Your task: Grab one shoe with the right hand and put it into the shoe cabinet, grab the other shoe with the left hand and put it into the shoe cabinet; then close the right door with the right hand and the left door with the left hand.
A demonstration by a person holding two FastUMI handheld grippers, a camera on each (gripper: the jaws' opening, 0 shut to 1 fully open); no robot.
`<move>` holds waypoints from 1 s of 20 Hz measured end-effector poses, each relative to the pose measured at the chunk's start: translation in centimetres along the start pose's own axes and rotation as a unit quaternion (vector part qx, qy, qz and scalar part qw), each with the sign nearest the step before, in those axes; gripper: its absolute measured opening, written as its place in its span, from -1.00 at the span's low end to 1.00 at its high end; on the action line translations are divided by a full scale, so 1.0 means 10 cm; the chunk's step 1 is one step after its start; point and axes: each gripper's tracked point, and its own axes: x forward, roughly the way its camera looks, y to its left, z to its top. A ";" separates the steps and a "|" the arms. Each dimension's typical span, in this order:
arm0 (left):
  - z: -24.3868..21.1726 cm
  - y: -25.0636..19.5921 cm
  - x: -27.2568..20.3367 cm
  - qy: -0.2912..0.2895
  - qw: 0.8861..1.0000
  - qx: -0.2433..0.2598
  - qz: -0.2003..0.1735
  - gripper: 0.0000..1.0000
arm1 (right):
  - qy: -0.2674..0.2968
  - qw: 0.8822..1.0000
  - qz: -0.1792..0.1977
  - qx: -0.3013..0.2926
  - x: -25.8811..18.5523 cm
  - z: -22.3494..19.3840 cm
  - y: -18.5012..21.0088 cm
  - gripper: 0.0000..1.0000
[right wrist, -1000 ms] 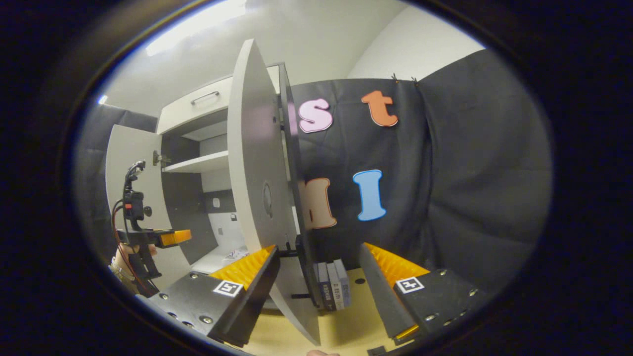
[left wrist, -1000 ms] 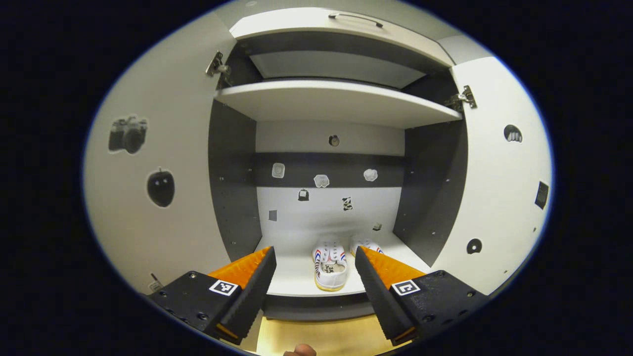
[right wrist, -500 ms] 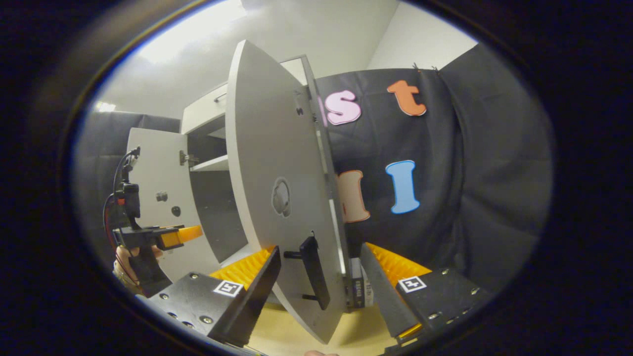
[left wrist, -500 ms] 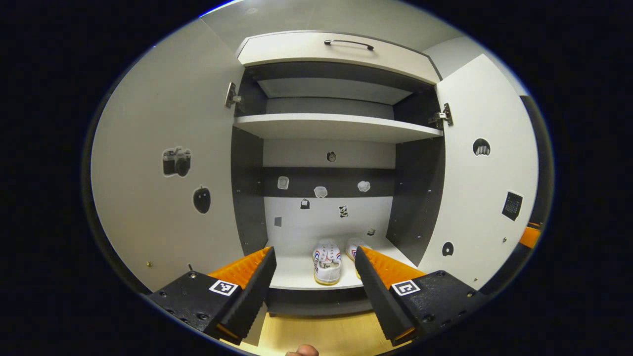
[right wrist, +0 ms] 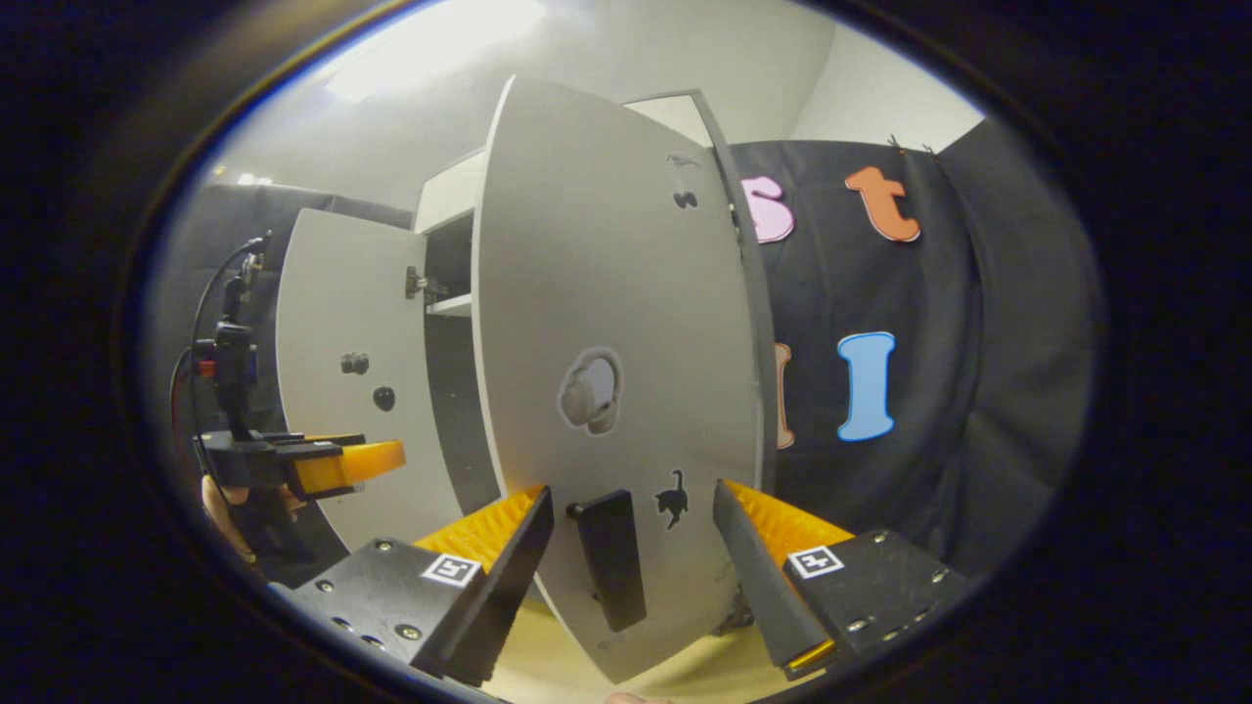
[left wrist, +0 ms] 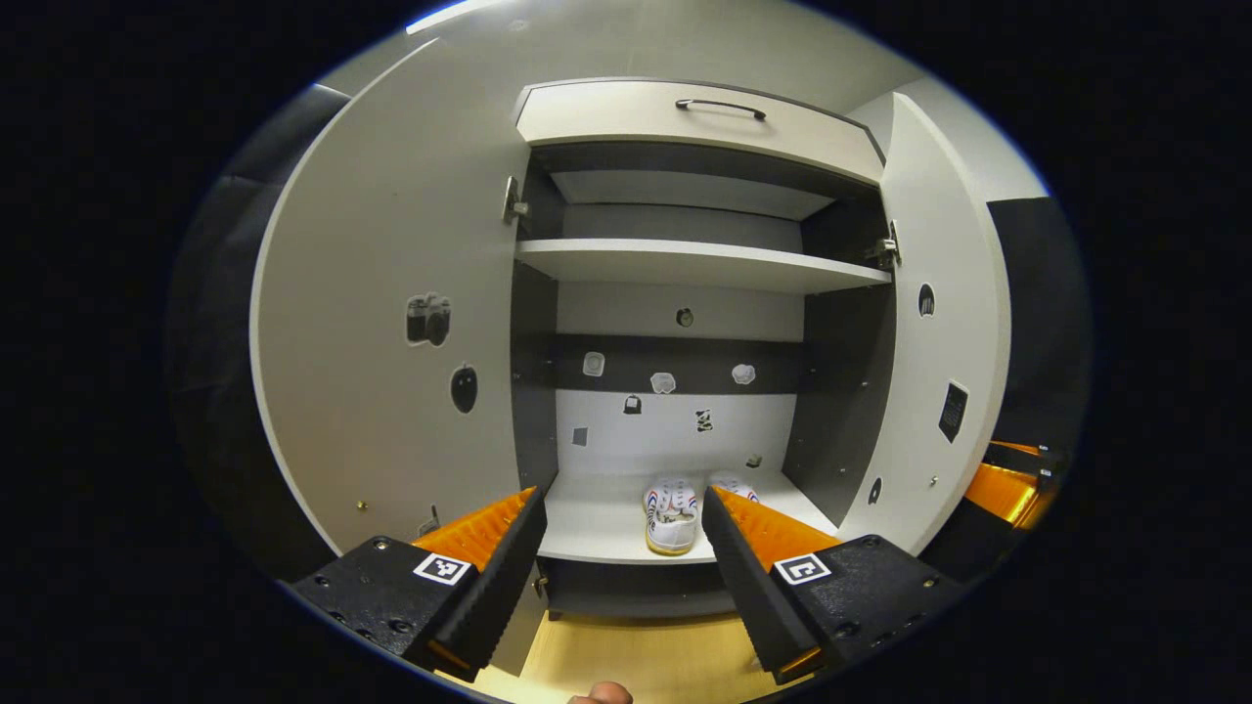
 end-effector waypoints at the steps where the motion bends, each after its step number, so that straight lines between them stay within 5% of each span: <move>1: 0.00 0.04 -0.03 0.000 1.000 -0.002 0.004 0.94 | -0.002 1.000 0.004 -0.001 0.02 0.01 0.04 0.97; 20: 0.01 0.22 -0.13 -0.004 1.000 -0.008 0.025 0.93 | -0.003 1.000 0.008 0.005 -0.02 0.01 0.04 0.97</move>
